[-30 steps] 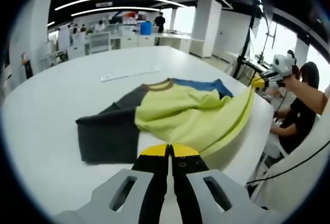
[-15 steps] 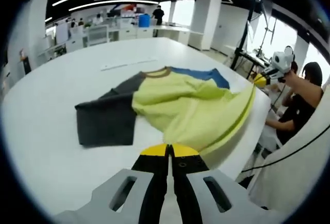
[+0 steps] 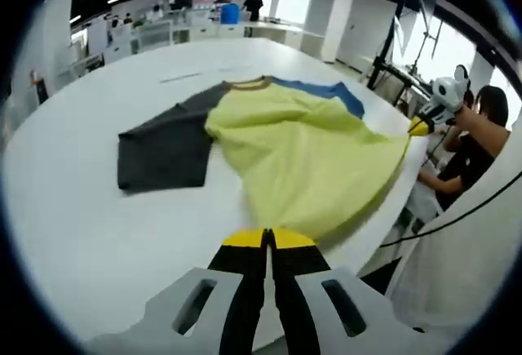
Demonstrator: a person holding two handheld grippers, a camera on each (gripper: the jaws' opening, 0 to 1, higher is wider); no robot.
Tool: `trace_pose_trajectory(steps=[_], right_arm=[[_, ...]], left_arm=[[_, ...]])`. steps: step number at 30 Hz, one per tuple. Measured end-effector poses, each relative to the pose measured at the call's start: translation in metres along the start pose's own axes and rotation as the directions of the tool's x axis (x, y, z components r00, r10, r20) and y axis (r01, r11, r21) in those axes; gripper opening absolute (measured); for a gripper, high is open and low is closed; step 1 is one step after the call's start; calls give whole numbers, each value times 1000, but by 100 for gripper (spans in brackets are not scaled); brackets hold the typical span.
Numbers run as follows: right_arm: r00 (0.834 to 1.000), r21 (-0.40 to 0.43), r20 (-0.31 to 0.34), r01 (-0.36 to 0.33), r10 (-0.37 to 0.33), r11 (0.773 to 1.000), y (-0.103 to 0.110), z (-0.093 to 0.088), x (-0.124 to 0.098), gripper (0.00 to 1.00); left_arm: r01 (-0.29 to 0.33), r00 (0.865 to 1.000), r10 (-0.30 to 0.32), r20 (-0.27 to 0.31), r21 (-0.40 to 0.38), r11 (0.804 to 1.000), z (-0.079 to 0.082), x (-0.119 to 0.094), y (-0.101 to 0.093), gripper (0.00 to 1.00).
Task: Fold the garment on the visible template until the final outline fits inside the template.
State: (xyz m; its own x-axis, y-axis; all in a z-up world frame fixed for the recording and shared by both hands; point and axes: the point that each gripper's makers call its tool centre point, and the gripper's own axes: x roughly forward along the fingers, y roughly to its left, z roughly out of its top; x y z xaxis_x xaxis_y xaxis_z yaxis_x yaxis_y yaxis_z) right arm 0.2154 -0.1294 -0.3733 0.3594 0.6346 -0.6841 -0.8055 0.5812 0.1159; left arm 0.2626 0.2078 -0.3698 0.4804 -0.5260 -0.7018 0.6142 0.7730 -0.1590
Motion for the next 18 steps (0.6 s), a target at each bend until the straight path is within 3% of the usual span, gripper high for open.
trace_pose_trajectory(steps=[6,18], right_arm=[[997,9,-62,-39,39,999,11,-18,6,0],[987,0,-138,-80,79,997,26,-32,13,0]], left_arm=[[13,999,-14,-39,-23,1000,-19,2,-3,0],[25,995,-29,-97,-48,999,-42,1,-7,0]])
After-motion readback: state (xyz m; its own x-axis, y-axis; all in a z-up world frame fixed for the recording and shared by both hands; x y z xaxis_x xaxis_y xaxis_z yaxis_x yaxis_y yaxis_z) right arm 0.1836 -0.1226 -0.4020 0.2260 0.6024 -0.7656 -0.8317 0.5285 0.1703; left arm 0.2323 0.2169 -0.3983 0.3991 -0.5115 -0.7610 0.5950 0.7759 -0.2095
